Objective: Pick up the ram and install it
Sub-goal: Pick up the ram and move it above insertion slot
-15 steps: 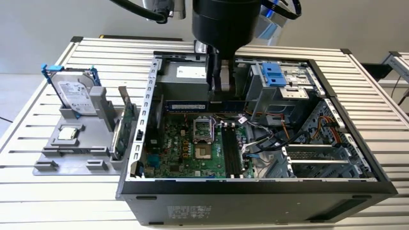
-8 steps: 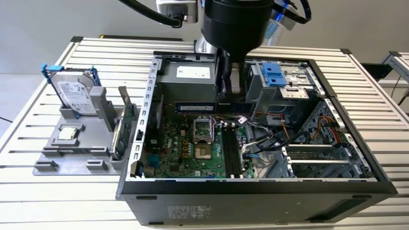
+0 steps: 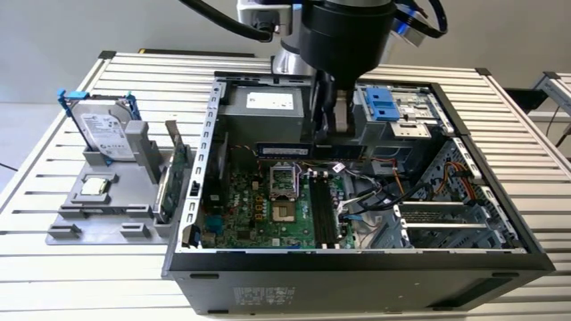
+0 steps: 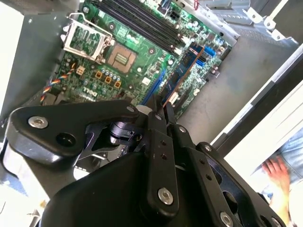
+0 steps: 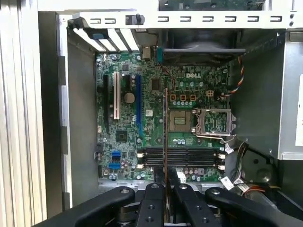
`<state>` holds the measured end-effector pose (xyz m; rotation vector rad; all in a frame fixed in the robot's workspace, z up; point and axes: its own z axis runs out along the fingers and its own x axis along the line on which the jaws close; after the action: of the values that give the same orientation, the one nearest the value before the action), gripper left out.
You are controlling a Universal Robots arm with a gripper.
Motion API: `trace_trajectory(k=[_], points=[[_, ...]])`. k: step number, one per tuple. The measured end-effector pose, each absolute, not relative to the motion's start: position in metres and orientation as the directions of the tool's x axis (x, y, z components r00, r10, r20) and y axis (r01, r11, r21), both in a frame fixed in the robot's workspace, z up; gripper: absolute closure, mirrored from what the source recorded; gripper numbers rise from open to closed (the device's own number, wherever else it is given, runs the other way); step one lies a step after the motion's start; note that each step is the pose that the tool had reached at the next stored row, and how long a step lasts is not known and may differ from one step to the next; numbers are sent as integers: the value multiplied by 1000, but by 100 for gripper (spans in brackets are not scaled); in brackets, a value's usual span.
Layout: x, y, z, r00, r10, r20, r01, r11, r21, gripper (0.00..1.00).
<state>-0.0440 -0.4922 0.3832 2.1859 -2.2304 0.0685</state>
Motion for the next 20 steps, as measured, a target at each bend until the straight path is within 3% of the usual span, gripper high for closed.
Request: trace_trajectory(k=[20], points=[[-7, -490, 383, -55, -998, 44, -998, 54, -19, 100]])
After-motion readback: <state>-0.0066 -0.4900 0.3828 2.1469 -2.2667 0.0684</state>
